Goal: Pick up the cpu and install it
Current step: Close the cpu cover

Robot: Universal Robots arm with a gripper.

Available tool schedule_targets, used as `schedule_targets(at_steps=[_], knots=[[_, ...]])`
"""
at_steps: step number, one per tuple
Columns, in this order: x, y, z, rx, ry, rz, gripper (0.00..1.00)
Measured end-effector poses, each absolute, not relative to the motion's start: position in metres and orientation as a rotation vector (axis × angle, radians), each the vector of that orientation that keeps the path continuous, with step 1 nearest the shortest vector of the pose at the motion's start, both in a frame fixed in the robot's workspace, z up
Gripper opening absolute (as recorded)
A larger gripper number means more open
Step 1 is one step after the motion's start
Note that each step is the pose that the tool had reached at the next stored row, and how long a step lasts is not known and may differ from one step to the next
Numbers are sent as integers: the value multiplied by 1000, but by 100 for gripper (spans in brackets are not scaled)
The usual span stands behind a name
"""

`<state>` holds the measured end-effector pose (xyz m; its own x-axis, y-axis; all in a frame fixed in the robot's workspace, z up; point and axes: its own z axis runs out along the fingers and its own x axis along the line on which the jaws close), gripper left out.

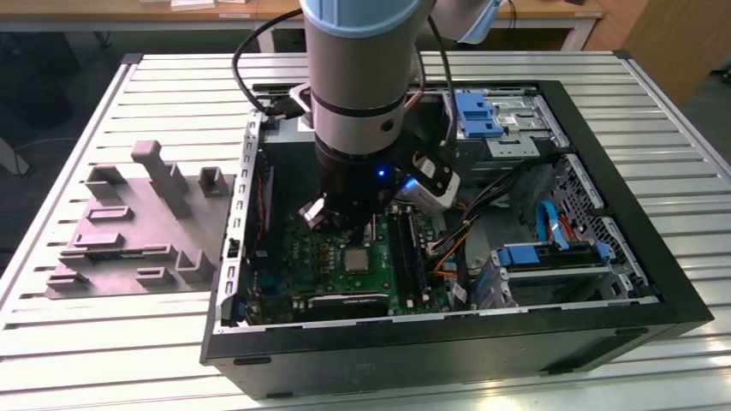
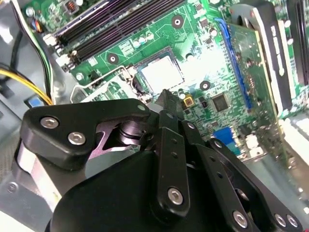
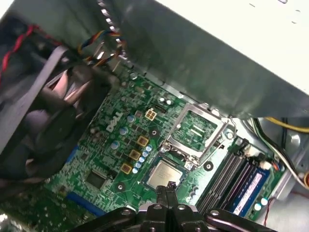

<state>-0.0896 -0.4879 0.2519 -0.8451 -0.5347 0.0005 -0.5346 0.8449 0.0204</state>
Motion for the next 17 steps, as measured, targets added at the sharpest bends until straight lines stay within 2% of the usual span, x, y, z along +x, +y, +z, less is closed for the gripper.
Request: schedule_targets(at_steps=[7, 12, 17], knots=[[-89, -488, 251, 1049, -2955, -36, 11], [-87, -488, 251, 1074, -2972, -165, 11], [-87, -488, 247, 1199, -2919, -169, 11]])
